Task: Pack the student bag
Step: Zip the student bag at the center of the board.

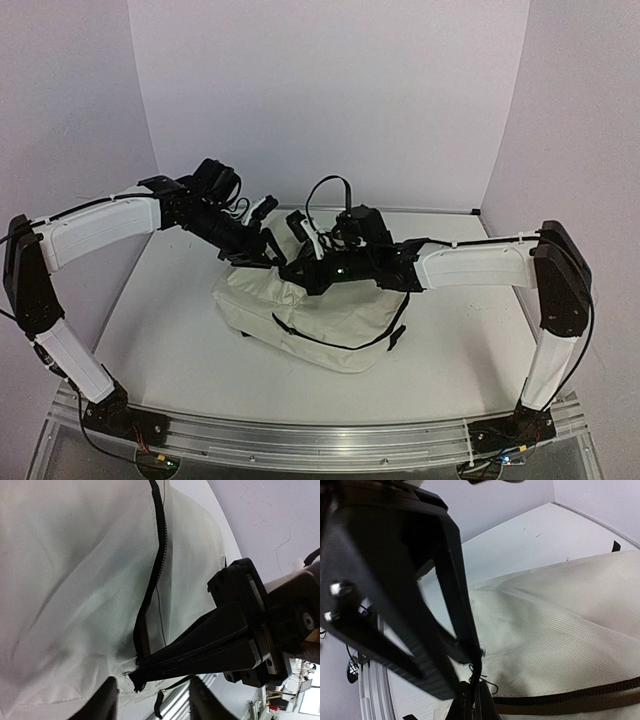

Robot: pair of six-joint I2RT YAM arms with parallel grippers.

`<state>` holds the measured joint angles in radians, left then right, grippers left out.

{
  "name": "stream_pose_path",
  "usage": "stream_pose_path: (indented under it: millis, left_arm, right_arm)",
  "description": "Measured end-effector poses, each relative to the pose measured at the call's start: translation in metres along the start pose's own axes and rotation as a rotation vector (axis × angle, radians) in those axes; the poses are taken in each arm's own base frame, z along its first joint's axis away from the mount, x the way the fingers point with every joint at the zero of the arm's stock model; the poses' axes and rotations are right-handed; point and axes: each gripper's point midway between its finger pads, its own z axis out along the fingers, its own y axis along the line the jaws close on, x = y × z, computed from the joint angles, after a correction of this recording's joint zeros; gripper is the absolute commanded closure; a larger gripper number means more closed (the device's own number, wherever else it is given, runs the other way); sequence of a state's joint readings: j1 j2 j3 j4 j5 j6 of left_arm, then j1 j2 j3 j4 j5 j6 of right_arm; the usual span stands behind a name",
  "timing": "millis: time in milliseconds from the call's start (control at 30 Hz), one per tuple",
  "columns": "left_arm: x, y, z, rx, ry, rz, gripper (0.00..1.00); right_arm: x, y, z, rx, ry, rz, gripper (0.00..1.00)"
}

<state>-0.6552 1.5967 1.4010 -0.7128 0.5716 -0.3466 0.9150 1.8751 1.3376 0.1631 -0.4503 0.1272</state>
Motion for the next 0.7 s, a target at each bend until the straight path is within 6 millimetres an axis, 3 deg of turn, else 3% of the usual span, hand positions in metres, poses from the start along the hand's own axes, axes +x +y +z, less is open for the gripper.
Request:
stream_pose_path:
  millis: [167,233,400,633,700]
  left_arm:
    - [0.001,0.009,0.001,-0.031,-0.031,0.014,0.27]
    - [0.01,0.019,0.003,-0.063,-0.029,0.01,0.25]
    - [0.025,0.042,0.011,-0.143,-0.016,-0.008,0.25]
    - [0.021,0.046,0.017,-0.236,-0.043,0.044,0.25]
    - [0.02,0.047,0.024,-0.266,-0.036,0.071,0.3]
  right_arm:
    - [0.009,-0.012,-0.004,0.079,-0.016,0.056,1.0]
    - [0.007,-0.016,-0.01,0.111,-0.035,0.082,1.0]
    - [-0.001,-0.018,-0.016,0.141,-0.079,0.134,1.0]
    - [-0.002,-0.017,-0.016,0.138,-0.095,0.173,1.0]
    - [-0.003,-0.017,-0.016,0.136,-0.1,0.177,1.0]
